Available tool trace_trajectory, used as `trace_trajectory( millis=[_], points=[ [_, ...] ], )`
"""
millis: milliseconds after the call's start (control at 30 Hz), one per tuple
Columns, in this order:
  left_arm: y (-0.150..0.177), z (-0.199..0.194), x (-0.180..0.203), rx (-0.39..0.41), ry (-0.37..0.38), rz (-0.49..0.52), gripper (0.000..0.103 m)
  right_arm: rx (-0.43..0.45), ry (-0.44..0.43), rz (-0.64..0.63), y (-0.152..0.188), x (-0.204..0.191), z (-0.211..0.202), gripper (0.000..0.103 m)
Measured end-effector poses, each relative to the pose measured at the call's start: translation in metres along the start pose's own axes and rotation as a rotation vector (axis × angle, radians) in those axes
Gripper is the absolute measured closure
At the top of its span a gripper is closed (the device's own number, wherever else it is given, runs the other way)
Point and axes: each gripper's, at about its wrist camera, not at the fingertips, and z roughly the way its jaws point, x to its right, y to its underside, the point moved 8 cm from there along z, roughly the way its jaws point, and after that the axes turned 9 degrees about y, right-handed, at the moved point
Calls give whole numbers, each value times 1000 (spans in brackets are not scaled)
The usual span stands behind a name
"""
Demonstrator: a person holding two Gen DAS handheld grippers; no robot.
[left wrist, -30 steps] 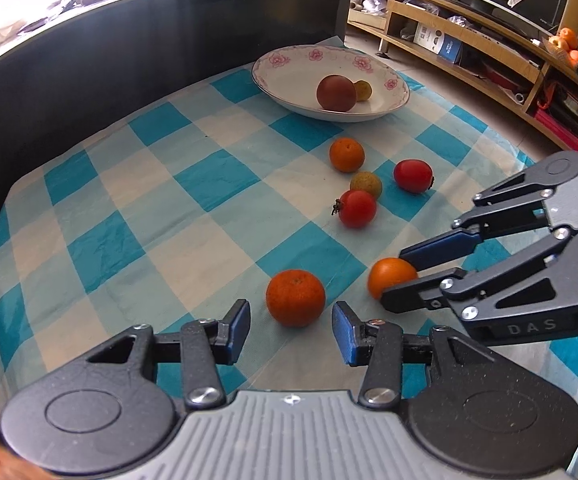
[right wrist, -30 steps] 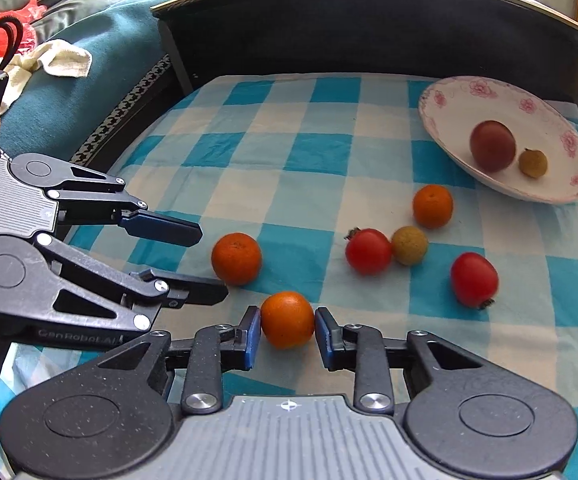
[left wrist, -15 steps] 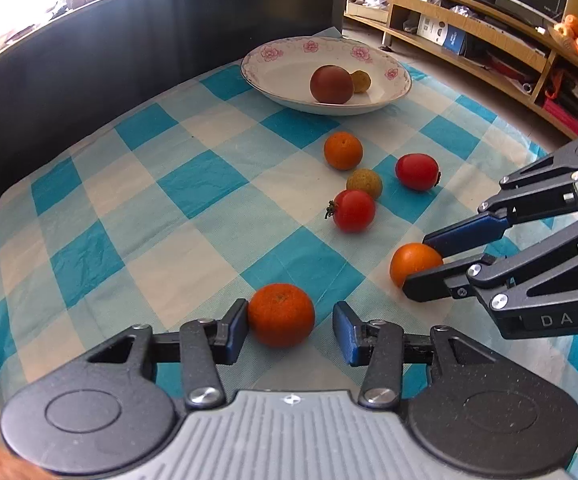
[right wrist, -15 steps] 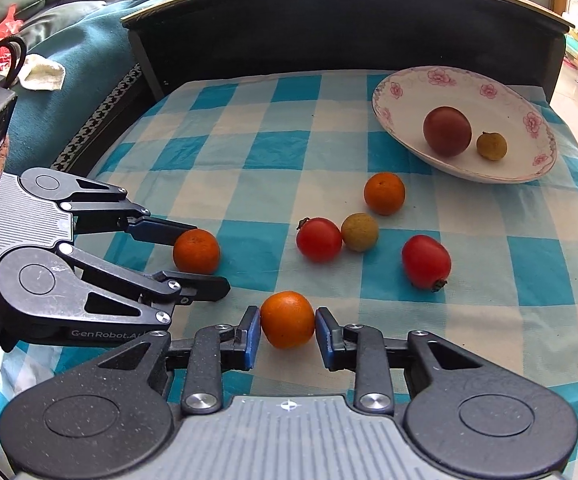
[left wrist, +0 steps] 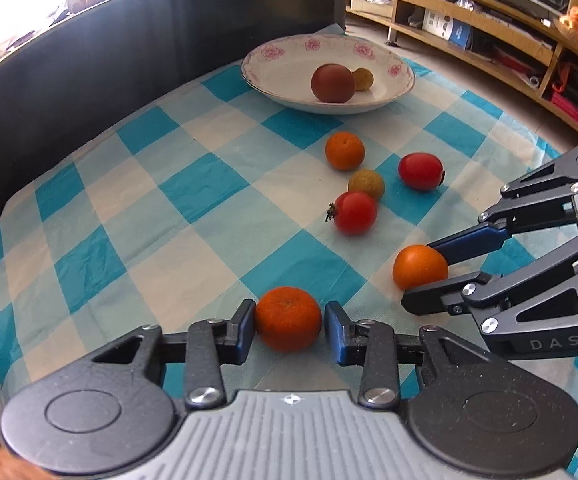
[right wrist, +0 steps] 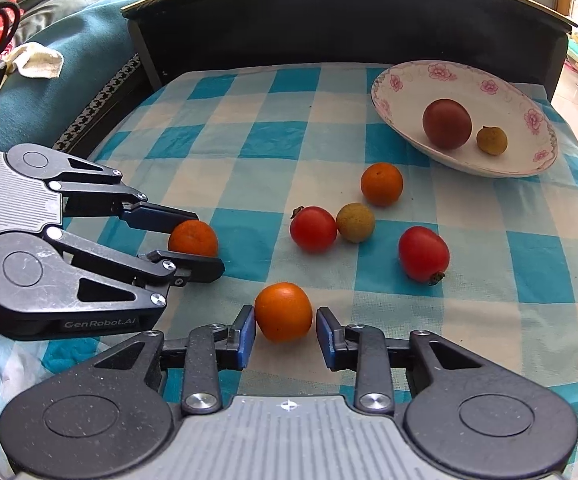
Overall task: Organize fruits
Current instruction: 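Grasp a mandarin orange with the left tool while the right tool grasps another orange, then carry both oranges into the white floral bowl and open both tools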
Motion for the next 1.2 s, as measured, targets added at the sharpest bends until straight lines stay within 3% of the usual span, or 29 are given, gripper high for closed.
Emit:
trace_trajectory(
  millis=[600,833,1200],
  points=[
    [-3,-1,7,-33,-27,-13,61,-3,5,48,-1,11,-4,79],
    [-30,-11,21,34,4,13,61,40,8,97,-14,21,-17,79],
    [-62,-4,27,72,0,27,61,98,45,161,-34,45,-28,79]
  ],
)
